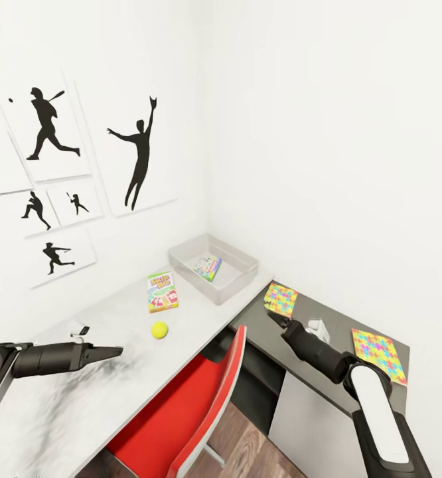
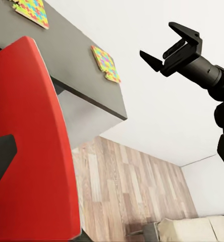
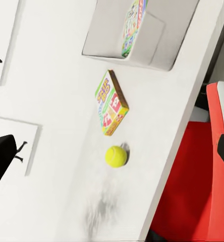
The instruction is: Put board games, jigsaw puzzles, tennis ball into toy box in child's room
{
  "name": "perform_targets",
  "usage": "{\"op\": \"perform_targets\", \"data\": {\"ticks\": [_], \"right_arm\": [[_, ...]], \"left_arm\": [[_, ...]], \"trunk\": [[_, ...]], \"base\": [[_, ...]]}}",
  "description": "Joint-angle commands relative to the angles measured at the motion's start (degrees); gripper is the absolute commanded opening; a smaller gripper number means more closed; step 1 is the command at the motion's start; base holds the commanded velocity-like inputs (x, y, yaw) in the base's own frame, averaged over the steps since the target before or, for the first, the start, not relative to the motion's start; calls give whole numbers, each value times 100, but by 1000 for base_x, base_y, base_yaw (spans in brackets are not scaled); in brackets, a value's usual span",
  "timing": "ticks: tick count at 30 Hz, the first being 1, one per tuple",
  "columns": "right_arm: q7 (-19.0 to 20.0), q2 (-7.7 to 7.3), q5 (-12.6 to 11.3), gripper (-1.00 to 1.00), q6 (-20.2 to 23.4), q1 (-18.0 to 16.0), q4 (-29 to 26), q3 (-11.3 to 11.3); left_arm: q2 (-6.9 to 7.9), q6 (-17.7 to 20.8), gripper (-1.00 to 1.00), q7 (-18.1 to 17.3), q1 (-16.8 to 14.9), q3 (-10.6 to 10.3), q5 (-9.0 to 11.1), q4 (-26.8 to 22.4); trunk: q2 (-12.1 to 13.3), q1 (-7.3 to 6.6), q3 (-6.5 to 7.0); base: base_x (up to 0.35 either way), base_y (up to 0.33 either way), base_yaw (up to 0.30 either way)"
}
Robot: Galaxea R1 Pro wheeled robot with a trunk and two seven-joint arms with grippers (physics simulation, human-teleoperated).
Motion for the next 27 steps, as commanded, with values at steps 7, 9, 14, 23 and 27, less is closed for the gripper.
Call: {"op": "perform_targets", "data": {"ticks": [7,9,14,23,27], "right_arm": [[-55,7,-64,100,27,77,-2,-66],[-55,8,-63,100,27,82,5,-98],[-55,9,-64,100,24,87,21,-158],[-50,10,-63,100,-149,90,48,-186],[-47,9,-63,100,-219,90,52,-189]], "left_arm": [[21,65,100,-21,118,51,2,-56],[28,63,100,-21,125,88,1,-59],[35,60,100,-21,134,265,-1,-63],[-2,54,100,-21,138,411,-8,-65],[-8,52,100,-21,138,424,-8,-65]], "trunk": [[-13,3,-11],[-13,3,-11],[-13,3,-11],[-13,3,-11],[-13,3,-11]], "base": [[-71,-1,4],[-26,0,1],[-12,0,1],[-11,0,0],[-51,0,0]]}}
